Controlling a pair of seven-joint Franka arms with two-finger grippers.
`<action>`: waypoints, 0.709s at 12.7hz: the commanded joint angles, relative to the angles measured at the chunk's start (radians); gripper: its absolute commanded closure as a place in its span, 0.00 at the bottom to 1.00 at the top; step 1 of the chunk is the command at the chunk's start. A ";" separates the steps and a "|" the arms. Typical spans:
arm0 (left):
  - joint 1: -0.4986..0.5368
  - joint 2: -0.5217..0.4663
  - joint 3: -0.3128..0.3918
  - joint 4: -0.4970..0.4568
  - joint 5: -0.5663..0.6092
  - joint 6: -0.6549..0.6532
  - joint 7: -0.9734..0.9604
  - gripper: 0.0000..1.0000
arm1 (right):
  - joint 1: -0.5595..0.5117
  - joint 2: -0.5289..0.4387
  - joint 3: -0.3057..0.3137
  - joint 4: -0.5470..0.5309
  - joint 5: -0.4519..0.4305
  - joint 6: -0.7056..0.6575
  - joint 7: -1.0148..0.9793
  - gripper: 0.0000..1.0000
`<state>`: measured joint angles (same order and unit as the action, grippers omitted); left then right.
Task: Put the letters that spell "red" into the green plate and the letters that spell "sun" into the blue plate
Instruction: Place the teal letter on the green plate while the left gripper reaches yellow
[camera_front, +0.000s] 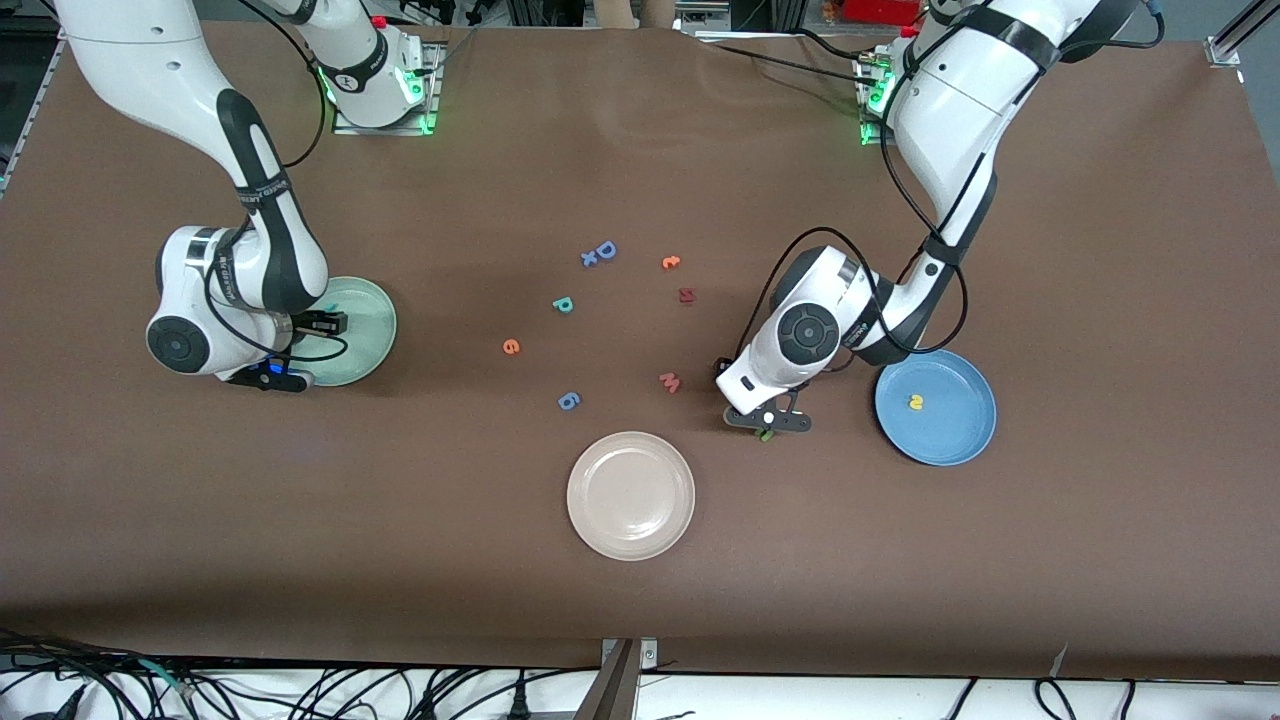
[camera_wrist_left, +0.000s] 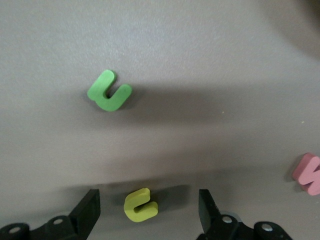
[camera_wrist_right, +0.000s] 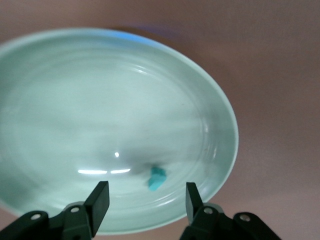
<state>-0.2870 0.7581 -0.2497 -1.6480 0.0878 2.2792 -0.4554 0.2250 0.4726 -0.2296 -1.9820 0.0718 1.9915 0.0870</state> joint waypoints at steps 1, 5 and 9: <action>0.002 0.001 0.003 -0.010 -0.003 0.005 0.003 0.25 | 0.000 -0.095 0.036 0.002 0.095 -0.048 0.051 0.30; 0.012 -0.005 0.003 -0.019 -0.003 0.000 0.012 0.84 | 0.005 -0.108 0.146 0.066 0.140 -0.034 0.231 0.19; 0.020 -0.017 0.003 -0.013 -0.003 -0.012 0.017 0.96 | 0.059 -0.062 0.230 0.153 0.132 -0.008 0.412 0.00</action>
<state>-0.2769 0.7505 -0.2477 -1.6553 0.0877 2.2752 -0.4543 0.2561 0.3733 -0.0106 -1.8822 0.1952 1.9817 0.4559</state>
